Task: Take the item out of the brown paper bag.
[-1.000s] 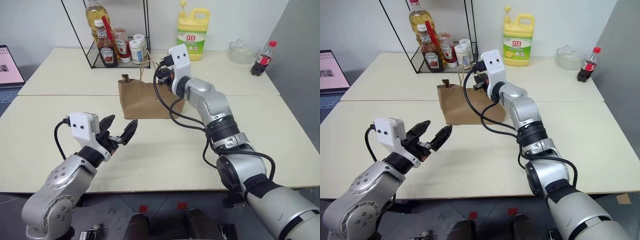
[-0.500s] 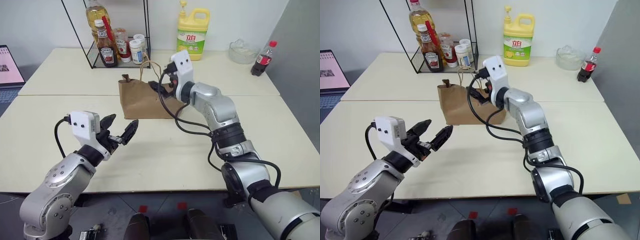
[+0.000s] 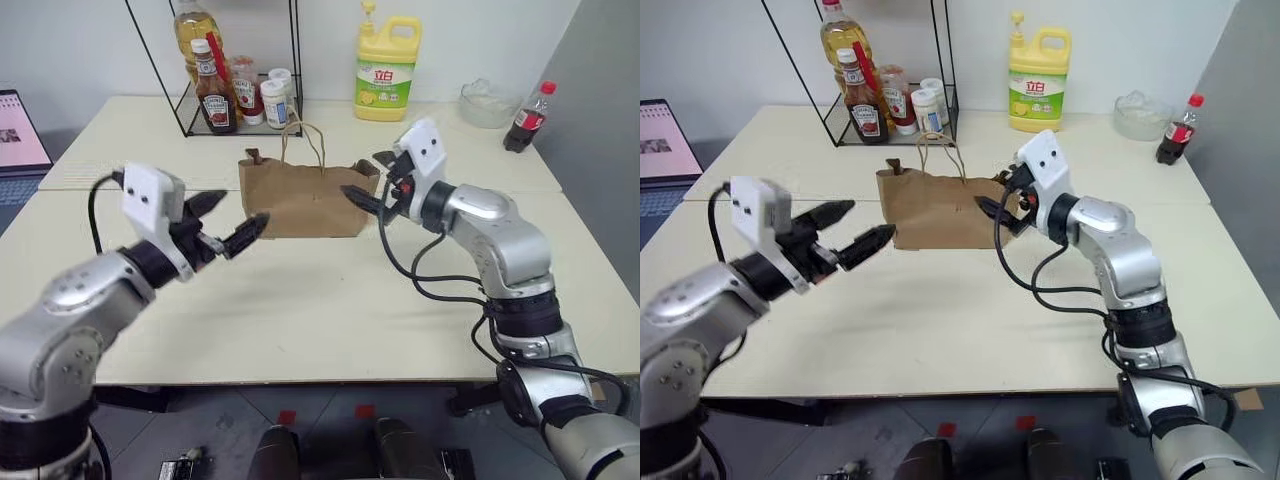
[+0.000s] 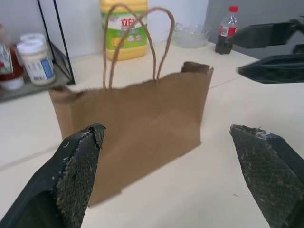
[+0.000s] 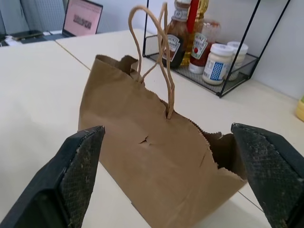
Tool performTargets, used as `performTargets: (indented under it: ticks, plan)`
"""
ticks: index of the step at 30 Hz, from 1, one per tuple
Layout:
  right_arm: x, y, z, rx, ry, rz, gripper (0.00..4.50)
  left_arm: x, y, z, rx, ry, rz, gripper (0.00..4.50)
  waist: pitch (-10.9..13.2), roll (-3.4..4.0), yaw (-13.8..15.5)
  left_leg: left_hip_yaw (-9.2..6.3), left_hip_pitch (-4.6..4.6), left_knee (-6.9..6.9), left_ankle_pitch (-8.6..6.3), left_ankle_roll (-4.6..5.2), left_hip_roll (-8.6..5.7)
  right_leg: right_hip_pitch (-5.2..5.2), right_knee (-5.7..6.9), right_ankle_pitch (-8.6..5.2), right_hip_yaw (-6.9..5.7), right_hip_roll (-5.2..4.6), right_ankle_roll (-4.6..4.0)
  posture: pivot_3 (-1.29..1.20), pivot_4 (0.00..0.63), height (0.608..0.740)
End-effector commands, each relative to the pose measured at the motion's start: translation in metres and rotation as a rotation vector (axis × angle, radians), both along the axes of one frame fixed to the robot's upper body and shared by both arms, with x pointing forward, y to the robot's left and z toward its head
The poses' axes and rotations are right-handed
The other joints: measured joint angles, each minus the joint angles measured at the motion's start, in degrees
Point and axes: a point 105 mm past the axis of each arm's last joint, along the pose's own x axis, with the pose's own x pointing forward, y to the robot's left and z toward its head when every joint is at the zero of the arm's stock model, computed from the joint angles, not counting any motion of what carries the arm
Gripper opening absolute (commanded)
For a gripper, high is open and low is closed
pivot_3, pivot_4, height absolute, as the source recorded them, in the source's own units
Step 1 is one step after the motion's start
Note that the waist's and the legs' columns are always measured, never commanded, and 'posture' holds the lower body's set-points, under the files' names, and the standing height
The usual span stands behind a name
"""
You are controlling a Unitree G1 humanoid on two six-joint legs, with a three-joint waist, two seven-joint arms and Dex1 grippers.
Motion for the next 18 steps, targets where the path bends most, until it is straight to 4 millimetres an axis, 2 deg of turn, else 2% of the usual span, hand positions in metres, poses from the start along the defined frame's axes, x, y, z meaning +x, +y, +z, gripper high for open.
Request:
performTargets:
  ticks: [1, 5, 12, 15, 18]
  plan:
    - [-0.016, -0.009, -0.001, 0.038, -0.020, -0.022, 4.48, 0.025, 0.008, 0.015, 0.097, -0.068, 0.009, 4.50, 0.00, 0.00, 0.51, 0.00, 0.00, 0.00, 0.00, 0.00, -0.01, 0.00, -0.01, 0.00, -0.01, 0.00, 0.00, 0.00, 0.150, 0.740]
    - [-0.029, -0.013, -0.020, 0.038, -0.004, -0.080, 4.48, 0.068, 0.012, 0.035, 0.174, -0.155, 0.054, 4.50, 0.03, 0.04, 1.19, 0.01, -0.02, 0.01, 0.00, 0.00, -0.01, -0.03, -0.03, 0.00, 0.01, 0.04, 0.00, 0.00, 0.150, 0.740]
    - [-0.046, -0.020, -0.040, 0.050, 0.022, -0.176, 4.48, 0.124, 0.012, 0.049, 0.292, -0.215, 0.140, 4.50, 0.03, 0.03, 1.75, 0.00, -0.06, 0.01, 0.00, 0.00, -0.01, -0.05, -0.05, 0.00, 0.03, 0.08, 0.00, 0.00, 0.150, 0.740]
    - [-0.049, -0.026, -0.042, 0.069, 0.027, -0.234, 4.48, 0.142, 0.004, 0.046, 0.378, -0.226, 0.155, 4.50, 0.03, 0.02, 2.04, -0.04, -0.11, 0.05, 0.00, 0.00, -0.01, -0.06, -0.03, 0.00, -0.01, 0.09, 0.00, 0.00, 0.150, 0.740]
    - [-0.049, -0.027, -0.043, 0.072, 0.025, -0.269, 4.48, 0.153, -0.006, 0.039, 0.438, -0.218, 0.144, 4.50, 0.03, 0.02, 2.05, -0.05, -0.16, 0.07, 0.00, 0.01, -0.01, -0.06, -0.06, 0.00, 0.00, 0.09, 0.00, 0.00, 0.150, 0.740]
